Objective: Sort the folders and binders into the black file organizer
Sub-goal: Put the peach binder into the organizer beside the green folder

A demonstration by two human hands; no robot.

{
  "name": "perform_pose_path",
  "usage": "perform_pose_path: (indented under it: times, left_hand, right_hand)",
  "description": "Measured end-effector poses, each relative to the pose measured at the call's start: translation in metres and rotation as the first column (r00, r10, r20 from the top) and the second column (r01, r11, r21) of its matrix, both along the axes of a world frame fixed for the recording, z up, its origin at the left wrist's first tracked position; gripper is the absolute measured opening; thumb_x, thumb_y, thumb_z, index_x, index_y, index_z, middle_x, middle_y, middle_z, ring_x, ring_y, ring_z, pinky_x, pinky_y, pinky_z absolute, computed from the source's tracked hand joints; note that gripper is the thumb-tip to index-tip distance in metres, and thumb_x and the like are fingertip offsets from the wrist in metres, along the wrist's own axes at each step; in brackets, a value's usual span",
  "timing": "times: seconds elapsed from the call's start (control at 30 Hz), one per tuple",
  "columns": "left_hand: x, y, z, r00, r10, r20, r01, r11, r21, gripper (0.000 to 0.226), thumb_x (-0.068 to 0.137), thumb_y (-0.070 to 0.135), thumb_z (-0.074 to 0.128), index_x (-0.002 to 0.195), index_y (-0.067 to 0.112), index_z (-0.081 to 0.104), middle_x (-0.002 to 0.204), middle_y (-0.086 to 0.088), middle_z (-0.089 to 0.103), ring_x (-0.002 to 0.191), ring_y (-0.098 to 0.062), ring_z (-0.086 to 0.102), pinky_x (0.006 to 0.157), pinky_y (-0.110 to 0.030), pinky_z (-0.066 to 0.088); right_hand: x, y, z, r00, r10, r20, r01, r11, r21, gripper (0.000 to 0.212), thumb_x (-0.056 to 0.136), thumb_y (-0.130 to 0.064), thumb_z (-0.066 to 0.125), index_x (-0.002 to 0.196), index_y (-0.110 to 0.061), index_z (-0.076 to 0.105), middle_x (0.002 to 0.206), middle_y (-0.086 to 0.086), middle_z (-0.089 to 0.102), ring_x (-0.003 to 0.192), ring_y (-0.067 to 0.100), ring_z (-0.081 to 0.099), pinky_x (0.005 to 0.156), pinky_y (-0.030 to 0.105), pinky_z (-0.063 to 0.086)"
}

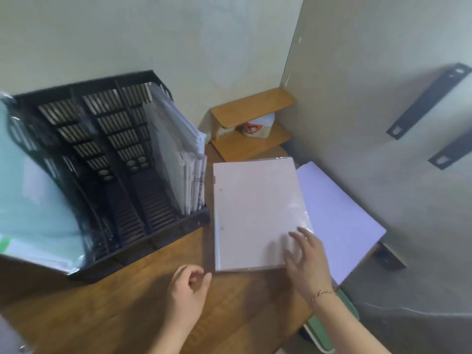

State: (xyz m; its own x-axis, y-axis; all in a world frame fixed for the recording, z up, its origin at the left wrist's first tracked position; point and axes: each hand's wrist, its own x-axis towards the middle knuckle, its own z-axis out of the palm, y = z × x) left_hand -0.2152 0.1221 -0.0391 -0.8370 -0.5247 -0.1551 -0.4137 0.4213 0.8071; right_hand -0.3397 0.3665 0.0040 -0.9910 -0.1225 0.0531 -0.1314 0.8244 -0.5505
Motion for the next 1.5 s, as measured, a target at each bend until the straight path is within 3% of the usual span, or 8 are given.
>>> perform_pose_path:
  times: [0.13,0.4,0.53,0.8,0.93,1.13,1.37,1.5]
  left_hand:
    - [-0.069,0.035,0.014,0.966,0.143,0.215,-0.195,0.949,0.247,0.022,0.090,0.037,0.066,0.106,0.029,0.052,0.095,0.015,0.056,0.081,0.003,0.053,0.058,-0.015,0.040]
    - [-0.125,0.059,0.022,0.858,0.298,0.418,-0.482,0.748,0.455,0.060,0.085,0.039,0.071,0.131,0.007,0.054,0.126,-0.011,0.063,0.109,-0.029,0.062,0.097,-0.044,0.050]
    - [-0.128,0.069,0.027,0.866,0.304,0.398,-0.489,0.680,0.546,0.030,0.084,0.031,0.074,0.104,0.009,0.069,0.099,-0.008,0.075,0.088,-0.025,0.070,0.072,-0.033,0.054]
    - [-0.123,0.084,0.085,0.985,0.077,0.155,-0.171,0.592,0.788,0.059,0.067,0.004,0.078,0.120,0.019,0.059,0.117,-0.014,0.070,0.110,-0.035,0.065,0.101,-0.053,0.047]
    - [-0.114,0.084,0.135,0.997,0.007,-0.076,0.047,0.737,0.674,0.055,0.061,0.012,0.075,0.112,0.022,0.061,0.111,-0.010,0.071,0.105,-0.032,0.067,0.091,-0.048,0.054]
    - [-0.068,0.052,0.185,0.915,-0.206,-0.347,0.305,0.917,0.258,0.053,0.082,0.029,0.072,0.130,0.039,0.051,0.117,0.011,0.069,0.108,-0.007,0.065,0.088,-0.036,0.057]
    - [-0.017,0.009,0.192,0.859,-0.180,-0.479,0.145,0.983,-0.109,0.071,0.081,0.035,0.065,0.140,0.057,0.033,0.099,0.010,0.070,0.087,-0.012,0.069,0.071,-0.034,0.058]
    - [0.001,-0.008,0.186,0.820,-0.226,-0.526,0.132,0.969,-0.210,0.073,0.085,0.031,0.063,0.143,0.056,0.026,0.106,0.011,0.069,0.091,-0.009,0.069,0.071,-0.032,0.058]
  right_hand:
    - [-0.054,0.028,-0.002,0.962,-0.183,0.203,0.200,0.978,-0.062,0.039,0.089,-0.031,0.053,0.123,-0.012,0.056,0.134,0.010,0.051,0.122,0.027,0.044,0.097,0.032,0.035]
    - [-0.096,0.032,-0.006,0.870,-0.164,0.465,0.300,0.925,-0.235,0.061,0.081,-0.023,0.057,0.137,-0.023,0.034,0.137,0.003,0.043,0.107,0.023,0.050,0.081,0.034,0.040]
    - [-0.094,0.040,-0.010,0.883,-0.175,0.436,0.273,0.946,-0.173,0.045,0.074,-0.033,0.061,0.113,-0.026,0.039,0.116,0.004,0.048,0.094,0.025,0.046,0.080,0.043,0.047]
    - [-0.075,0.060,-0.005,0.884,-0.157,0.441,0.323,0.886,-0.332,0.037,0.075,-0.042,0.064,0.107,-0.049,0.049,0.116,-0.001,0.056,0.100,0.015,0.057,0.079,0.036,0.048]
    - [-0.072,0.050,0.026,0.946,-0.160,0.282,0.215,0.961,-0.177,0.068,0.081,-0.039,0.070,0.137,-0.012,0.045,0.141,0.011,0.047,0.131,0.031,0.039,0.109,0.049,0.031]
    - [-0.003,-0.043,0.161,0.993,0.121,0.005,-0.088,0.753,-0.652,0.081,0.061,-0.082,0.059,0.133,-0.050,0.038,0.139,-0.021,0.039,0.124,0.002,0.045,0.087,0.040,0.049]
    - [0.045,-0.120,0.215,0.965,0.225,-0.133,-0.256,0.712,-0.654,0.091,0.068,-0.067,0.068,0.141,-0.037,0.024,0.143,-0.008,0.036,0.127,0.009,0.043,0.079,0.013,0.050]
    - [0.055,-0.149,0.224,0.952,0.274,-0.133,-0.290,0.680,-0.674,0.082,0.064,-0.063,0.071,0.130,-0.041,0.027,0.128,-0.008,0.045,0.117,0.010,0.053,0.084,0.031,0.055]
